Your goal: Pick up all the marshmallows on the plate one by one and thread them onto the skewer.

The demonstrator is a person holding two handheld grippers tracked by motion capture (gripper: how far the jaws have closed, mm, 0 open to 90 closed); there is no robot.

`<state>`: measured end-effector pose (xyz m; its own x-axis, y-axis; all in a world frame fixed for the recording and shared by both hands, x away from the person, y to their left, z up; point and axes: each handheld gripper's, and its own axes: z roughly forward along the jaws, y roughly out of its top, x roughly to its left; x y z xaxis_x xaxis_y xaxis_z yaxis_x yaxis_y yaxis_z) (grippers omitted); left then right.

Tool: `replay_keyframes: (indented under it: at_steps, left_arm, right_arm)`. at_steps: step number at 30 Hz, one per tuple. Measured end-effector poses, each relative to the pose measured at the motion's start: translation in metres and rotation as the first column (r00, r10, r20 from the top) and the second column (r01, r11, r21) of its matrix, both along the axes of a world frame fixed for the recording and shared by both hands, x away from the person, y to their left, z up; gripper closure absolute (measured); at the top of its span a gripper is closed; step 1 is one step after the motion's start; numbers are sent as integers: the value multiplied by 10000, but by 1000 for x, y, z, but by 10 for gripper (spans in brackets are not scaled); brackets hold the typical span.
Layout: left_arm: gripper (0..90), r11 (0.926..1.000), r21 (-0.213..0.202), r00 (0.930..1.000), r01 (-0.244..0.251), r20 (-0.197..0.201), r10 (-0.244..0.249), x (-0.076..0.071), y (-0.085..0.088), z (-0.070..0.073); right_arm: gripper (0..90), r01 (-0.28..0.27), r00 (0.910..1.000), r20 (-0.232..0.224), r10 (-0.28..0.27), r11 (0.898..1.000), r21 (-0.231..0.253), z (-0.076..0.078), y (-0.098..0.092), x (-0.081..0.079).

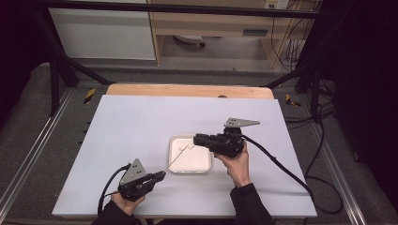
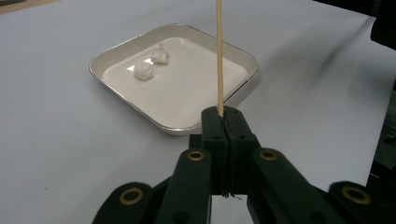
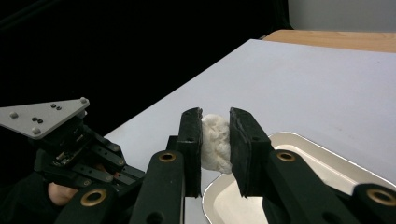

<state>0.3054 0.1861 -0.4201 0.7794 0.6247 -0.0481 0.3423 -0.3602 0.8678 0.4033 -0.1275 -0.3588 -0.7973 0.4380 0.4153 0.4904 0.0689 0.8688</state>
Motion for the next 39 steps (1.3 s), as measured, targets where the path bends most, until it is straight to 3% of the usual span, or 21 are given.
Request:
replay_keyframes:
  at_steps: [26, 39]
  left_arm:
    - [884, 9999, 47, 9999, 111, 9, -111, 0, -1, -1]
    - [885, 10000, 38, 9999, 52, 105, -52, -1, -1, -3]
  right_arm:
    - [772, -451, 9967, -667, 463, 9988, 191, -14, 14, 6]
    - [794, -645, 9944, -803, 691, 9962, 581, -18, 19, 1]
